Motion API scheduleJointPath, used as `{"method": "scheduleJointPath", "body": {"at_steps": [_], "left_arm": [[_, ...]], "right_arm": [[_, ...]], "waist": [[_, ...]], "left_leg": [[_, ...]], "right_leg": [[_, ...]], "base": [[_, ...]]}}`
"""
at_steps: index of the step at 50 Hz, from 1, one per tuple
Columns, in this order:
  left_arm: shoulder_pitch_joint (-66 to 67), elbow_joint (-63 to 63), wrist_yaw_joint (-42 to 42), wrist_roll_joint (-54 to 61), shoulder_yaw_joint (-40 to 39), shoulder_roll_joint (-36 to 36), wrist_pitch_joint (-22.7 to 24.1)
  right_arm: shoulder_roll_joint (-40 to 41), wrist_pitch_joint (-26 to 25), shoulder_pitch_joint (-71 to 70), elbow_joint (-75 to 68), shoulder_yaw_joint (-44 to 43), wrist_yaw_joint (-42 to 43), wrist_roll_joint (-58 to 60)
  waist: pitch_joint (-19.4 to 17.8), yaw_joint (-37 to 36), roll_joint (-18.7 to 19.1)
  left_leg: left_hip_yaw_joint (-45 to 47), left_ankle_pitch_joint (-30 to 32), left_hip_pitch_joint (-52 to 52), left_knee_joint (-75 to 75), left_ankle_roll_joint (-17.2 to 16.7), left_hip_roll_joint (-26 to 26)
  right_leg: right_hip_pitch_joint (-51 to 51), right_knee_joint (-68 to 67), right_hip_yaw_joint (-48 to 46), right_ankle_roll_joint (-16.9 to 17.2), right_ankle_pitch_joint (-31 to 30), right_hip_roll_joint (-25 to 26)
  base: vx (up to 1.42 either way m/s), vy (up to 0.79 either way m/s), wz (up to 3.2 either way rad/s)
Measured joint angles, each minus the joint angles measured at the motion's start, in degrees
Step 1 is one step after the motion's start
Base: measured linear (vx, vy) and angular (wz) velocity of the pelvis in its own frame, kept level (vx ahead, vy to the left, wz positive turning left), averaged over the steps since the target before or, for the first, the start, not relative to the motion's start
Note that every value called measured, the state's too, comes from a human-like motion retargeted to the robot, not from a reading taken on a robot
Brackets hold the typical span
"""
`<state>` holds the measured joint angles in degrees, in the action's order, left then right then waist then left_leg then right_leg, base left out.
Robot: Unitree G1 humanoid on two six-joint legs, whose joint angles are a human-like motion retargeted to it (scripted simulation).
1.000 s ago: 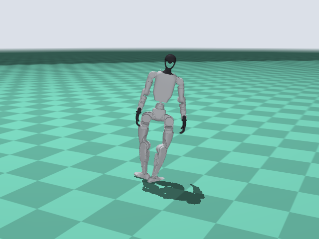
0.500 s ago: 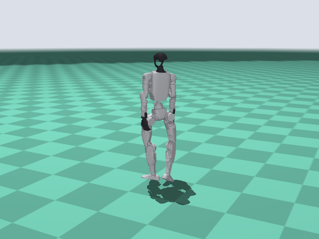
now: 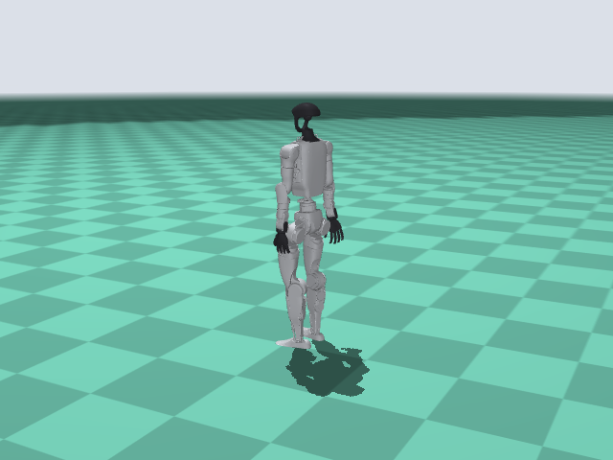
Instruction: In place motions
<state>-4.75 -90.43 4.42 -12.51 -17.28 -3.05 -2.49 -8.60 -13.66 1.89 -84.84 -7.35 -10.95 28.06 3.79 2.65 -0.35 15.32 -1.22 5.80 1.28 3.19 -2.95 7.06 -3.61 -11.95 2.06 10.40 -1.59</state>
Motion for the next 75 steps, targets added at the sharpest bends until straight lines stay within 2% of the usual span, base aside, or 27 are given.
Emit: {"method": "scheduleJointPath", "body": {"at_steps": [2,5,7,11,21,33,45,67,75], "left_arm": [[1.37,-0.91,2.26,-0.85,1.67,-0.20,0.93],[4.01,-0.10,5.89,-10.77,3.68,-0.42,-0.75],[4.85,0.76,4.58,-15.41,4.61,-0.55,-0.69],[5.04,0.59,2.91,-13.38,2.96,-0.23,-1.05],[3.85,-1.61,8.06,-12.18,0.73,-2.61,-3.97],[5.32,-2.14,7.18,-12.61,-0.17,-2.49,-3.71],[5.34,-1.90,7.00,-12.23,-0.49,-2.30,-3.65],[5.05,-1.29,7.09,-12.24,-0.54,-2.55,-4.06],[5.18,-1.43,7.54,-12.01,-0.80,-2.37,-4.01]], "right_arm": [[-0.17,0.20,-0.44,0.80,1.98,0.38,0.87],[0.18,0.21,-1.72,2.09,3.82,1.00,2.28],[0.89,0.72,-2.47,3.51,3.68,0.75,1.90],[2.09,2.49,-2.46,5.46,4.04,-0.96,-1.07],[4.37,2.30,-5.20,3.90,9.11,-0.82,-0.29],[4.44,2.30,-3.64,1.29,11.22,-2.85,5.00],[2.96,1.05,-2.99,-1.79,7.20,-0.71,-2.49],[3.86,1.48,-3.57,0.91,11.10,-1.42,5.78],[3.41,1.17,-3.67,0.62,10.59,-1.67,5.00]], "waist": [[0.96,1.84,0.76],[2.74,4.92,1.94],[2.67,5.04,2.30],[4.18,4.73,2.39],[6.34,4.05,2.66],[6.61,4.80,2.57],[6.75,5.13,2.39],[6.38,6.32,2.18],[6.40,6.12,2.56]], "left_leg": [[-0.96,-0.16,-0.01,0.18,-0.16,0.25],[-2.50,0.06,0.55,0.06,-0.30,0.34],[-2.77,0.25,0.04,-0.52,-0.24,0.36],[-3.79,0.17,-0.42,-0.98,-0.76,0.40],[-3.85,-0.52,-0.28,-1.01,-1.24,1.37],[-3.85,-1.03,-0.30,-1.16,-1.30,1.59],[-3.36,-0.69,1.62,-0.65,-1.82,2.16],[-3.21,-0.18,2.47,-0.84,-2.06,2.45],[-3.05,0.21,2.18,-1.31,-2.62,2.60]], "right_leg": [[-0.17,-0.23,0.16,-0.43,0.52,0.68],[-0.07,-0.35,-1.14,-1.05,0.88,1.27],[-0.73,-0.28,-1.64,-0.97,1.07,1.53],[-1.18,-0.04,-2.34,-1.26,1.11,1.80],[-0.56,-0.66,-2.38,-1.36,0.88,2.69],[0.05,-0.91,-2.31,-1.39,-0.09,2.93],[1.36,-0.91,-1.71,-1.24,-1.50,2.65],[2.23,-0.54,-1.75,-1.76,-3.65,2.94],[2.23,-0.55,-1.57,-1.86,-4.25,3.15]], "base": [[0.15,0.05,0.39],[0.11,0.05,0.39],[0.02,0.08,0.16],[0.10,0.08,0.20],[0.05,0.02,-0.02],[0.00,0.00,0.02],[0.00,0.00,0.02],[0.00,0.00,-0.03],[0.00,0.00,0.00]]}}
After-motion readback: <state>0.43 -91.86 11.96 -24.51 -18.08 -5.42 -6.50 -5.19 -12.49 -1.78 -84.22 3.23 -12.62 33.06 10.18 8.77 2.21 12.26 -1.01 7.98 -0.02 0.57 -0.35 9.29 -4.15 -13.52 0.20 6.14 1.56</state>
